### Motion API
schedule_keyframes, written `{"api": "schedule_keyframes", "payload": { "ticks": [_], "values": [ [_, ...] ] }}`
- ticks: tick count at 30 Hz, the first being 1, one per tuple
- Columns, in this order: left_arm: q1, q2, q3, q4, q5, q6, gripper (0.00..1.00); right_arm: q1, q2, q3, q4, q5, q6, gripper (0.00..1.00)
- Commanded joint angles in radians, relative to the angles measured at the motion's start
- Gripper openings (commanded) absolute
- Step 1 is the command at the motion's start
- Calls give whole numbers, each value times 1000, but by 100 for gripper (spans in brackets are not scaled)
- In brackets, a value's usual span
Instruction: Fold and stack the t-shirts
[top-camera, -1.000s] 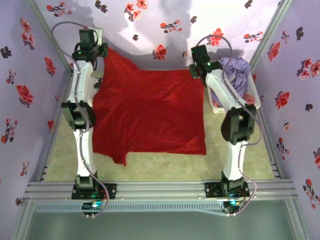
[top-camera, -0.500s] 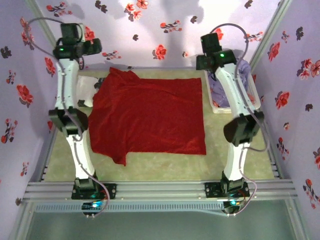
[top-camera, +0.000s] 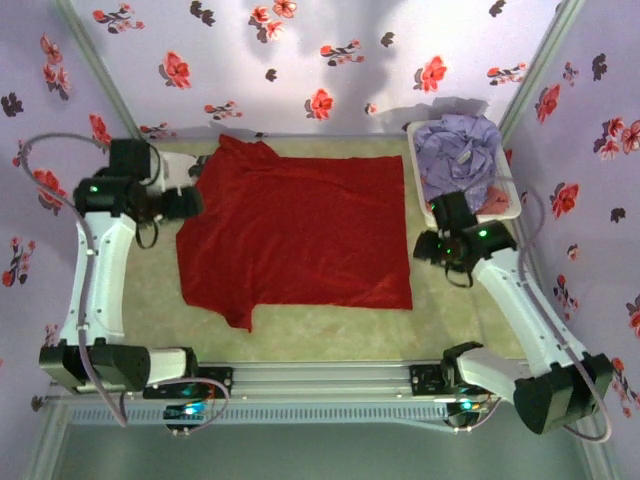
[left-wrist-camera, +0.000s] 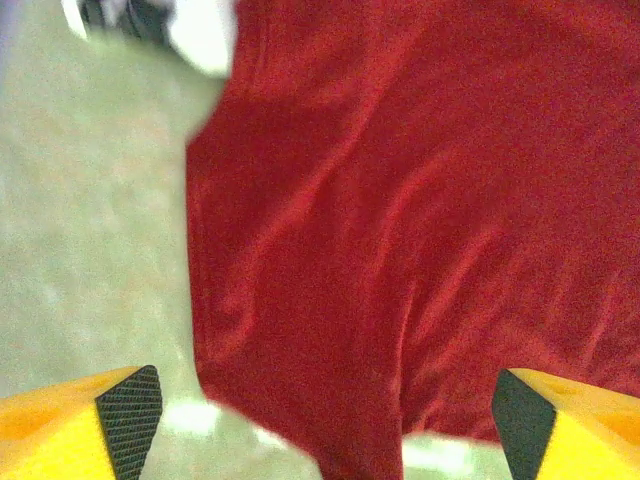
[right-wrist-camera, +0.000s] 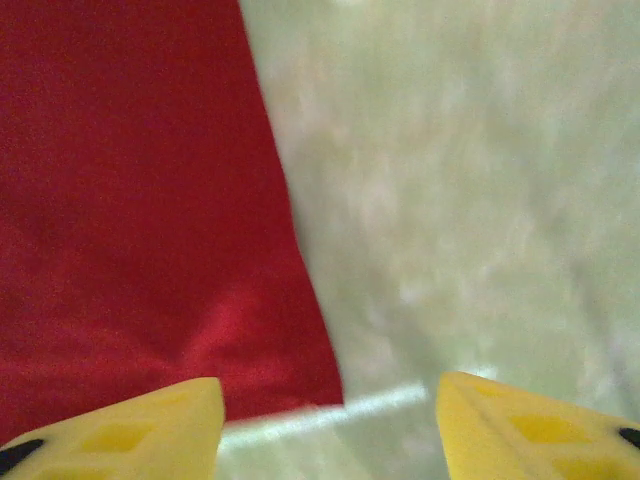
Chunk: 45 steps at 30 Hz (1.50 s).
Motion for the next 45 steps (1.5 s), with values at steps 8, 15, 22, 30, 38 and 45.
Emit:
{"api": "schedule_keyframes", "payload": {
  "ticks": [8, 15, 22, 30, 38, 45],
  "values": [
    [-84, -197, -321, -65, 27, -197, 86, 48, 29, -296, 246, -122, 213, 41],
    [-115, -224, -432, -50, 24, -245, 85, 56, 123, -341, 289, -113, 211, 37],
    [-131, -245, -504, -52, 15, -280, 83, 57, 149, -394, 368, -138, 238, 34],
    [-132, -267, -527, -86, -5, -288, 83, 59, 182, -432, 412, -149, 252, 27],
    [-131, -271, -536, -117, -37, -297, 83, 59, 116, -422, 350, -52, 284, 3],
    [-131, -247, -541, -159, -94, -303, 82, 56, 42, -421, 277, 58, 331, 0]
  ]
}}
